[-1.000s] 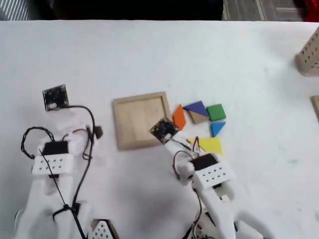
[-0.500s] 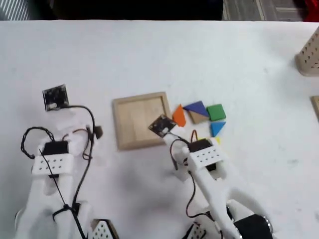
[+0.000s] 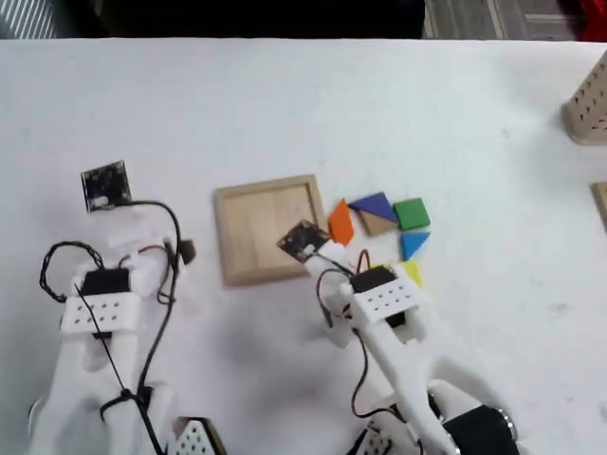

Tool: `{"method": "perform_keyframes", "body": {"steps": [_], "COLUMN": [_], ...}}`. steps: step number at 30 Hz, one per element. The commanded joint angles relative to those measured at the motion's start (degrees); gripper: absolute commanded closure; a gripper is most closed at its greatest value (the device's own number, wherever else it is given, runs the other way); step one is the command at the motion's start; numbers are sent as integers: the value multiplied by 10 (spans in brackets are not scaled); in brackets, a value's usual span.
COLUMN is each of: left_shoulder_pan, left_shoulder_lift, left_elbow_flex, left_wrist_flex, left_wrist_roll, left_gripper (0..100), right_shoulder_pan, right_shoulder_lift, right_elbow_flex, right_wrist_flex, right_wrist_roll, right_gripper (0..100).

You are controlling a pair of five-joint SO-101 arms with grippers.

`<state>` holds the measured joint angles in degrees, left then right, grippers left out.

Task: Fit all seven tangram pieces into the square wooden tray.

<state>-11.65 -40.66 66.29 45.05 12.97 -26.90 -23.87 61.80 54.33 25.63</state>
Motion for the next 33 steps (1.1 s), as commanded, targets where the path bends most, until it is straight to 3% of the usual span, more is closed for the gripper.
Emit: {"method": "perform_keyframes", "body": {"steps": [1,10,16,22,25,33], "left_shoulder_pan": [-4,-4,-4,-4,-4,-4], "left_shoulder_lift": [0,0,0,0,0,0], "left_elbow_flex": [-25,-25,-25,-25,-25,-25], "left_wrist_flex": [-11,-11,-11,-11,-11,-11], "left_wrist_roll": [4,4,4,4,4,3], "left_gripper": [756,756,756,756,756,756], "right_shoulder_pan": [-23,-21,-19,-3,-7,-7], "right_shoulder_lift": [0,9,80,131,139,144], "right_elbow_flex": [-18,-24,-81,-119,-120,-125], "right_wrist_flex": [-8,-23,18,39,42,38], "right_wrist_roll": [-69,-74,-47,-47,-42,-46], "right_gripper": [704,701,637,640,704,988]}}
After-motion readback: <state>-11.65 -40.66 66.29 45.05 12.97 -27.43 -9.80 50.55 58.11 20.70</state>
